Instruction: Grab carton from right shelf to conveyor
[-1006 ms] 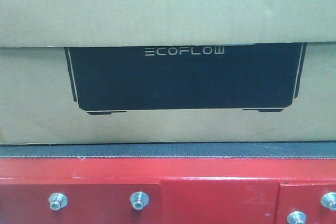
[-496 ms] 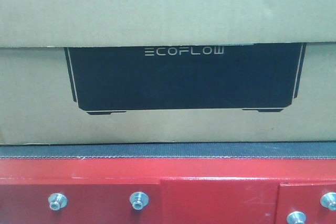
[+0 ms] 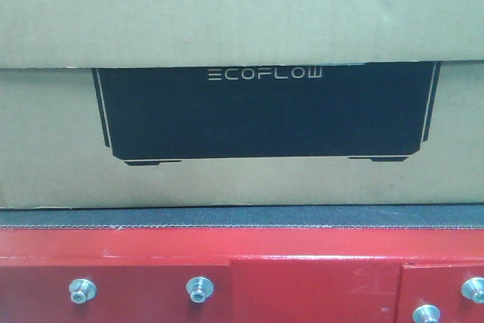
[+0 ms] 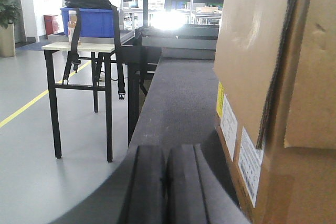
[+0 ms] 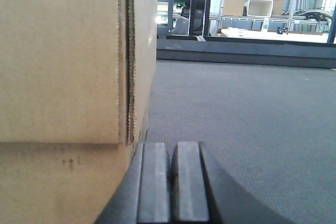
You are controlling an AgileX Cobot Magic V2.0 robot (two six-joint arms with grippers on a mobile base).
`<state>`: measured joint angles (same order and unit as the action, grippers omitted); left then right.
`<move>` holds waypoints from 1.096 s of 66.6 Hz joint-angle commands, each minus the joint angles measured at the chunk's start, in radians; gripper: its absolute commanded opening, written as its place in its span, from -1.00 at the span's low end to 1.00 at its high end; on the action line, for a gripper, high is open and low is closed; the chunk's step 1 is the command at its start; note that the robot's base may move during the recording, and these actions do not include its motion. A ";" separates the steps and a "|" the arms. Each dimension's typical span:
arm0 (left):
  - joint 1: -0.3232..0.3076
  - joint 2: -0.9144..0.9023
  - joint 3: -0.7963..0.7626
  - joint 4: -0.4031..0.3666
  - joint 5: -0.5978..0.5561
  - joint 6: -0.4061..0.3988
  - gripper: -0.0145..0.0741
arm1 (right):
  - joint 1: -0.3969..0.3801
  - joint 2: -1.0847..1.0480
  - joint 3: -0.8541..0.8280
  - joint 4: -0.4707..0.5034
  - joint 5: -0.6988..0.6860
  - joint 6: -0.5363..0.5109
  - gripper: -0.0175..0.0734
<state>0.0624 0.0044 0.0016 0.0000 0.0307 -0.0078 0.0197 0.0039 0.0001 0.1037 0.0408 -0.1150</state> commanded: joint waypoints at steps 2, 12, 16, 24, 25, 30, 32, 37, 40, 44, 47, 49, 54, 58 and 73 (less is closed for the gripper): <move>0.001 -0.004 -0.002 0.000 -0.025 0.008 -0.67 | -0.004 -0.004 0.000 -0.007 -0.021 -0.001 -0.79; 0.001 -0.004 -0.002 0.000 -0.025 0.008 -0.67 | -0.004 -0.004 0.000 -0.007 -0.021 -0.001 -0.79; 0.001 -0.004 -0.002 0.000 -0.025 0.008 -0.67 | -0.004 -0.004 0.000 -0.007 -0.021 -0.001 -0.79; -0.007 -0.004 -0.002 0.006 -0.031 0.008 -0.67 | -0.004 -0.004 0.000 -0.007 -0.021 -0.001 -0.79; -0.012 -0.004 -0.002 0.006 -0.031 0.008 -0.67 | -0.004 -0.004 0.000 -0.007 -0.021 -0.001 -0.79; -0.026 -0.004 -0.002 0.006 -0.031 0.008 -0.67 | -0.004 -0.004 0.000 -0.007 -0.021 -0.001 -0.79; -0.028 -0.004 -0.002 0.006 -0.031 0.008 -0.67 | -0.004 -0.004 0.000 -0.007 -0.021 -0.001 -0.79; -0.028 -0.004 -0.002 0.006 -0.031 0.008 -0.67 | -0.004 -0.004 0.000 -0.007 -0.021 -0.001 -0.79; -0.028 -0.004 -0.002 0.006 -0.031 0.008 -0.67 | -0.004 -0.004 0.000 -0.007 -0.021 -0.001 -0.79; -0.028 -0.004 -0.002 0.006 -0.031 0.008 -0.67 | -0.004 -0.004 0.000 -0.007 -0.021 -0.001 -0.79; -0.028 -0.004 -0.002 0.006 -0.031 0.008 -0.67 | -0.004 -0.004 0.000 -0.007 -0.021 -0.001 -0.79; -0.028 -0.004 -0.002 0.006 -0.031 0.008 -0.67 | -0.004 -0.004 0.000 -0.007 -0.021 -0.001 -0.79; -0.028 -0.004 -0.002 0.006 -0.031 0.008 -0.67 | -0.004 -0.004 0.000 -0.007 -0.021 -0.001 -0.79; -0.028 -0.004 -0.002 0.006 -0.031 0.008 -0.67 | -0.004 -0.004 0.000 -0.007 -0.021 -0.001 -0.79; -0.028 -0.004 -0.002 0.006 -0.031 0.008 -0.67 | -0.004 -0.004 0.000 -0.007 -0.021 -0.001 -0.79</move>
<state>0.0409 0.0044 0.0016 0.0000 0.0180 0.0000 0.0197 0.0039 0.0001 0.1037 0.0408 -0.1150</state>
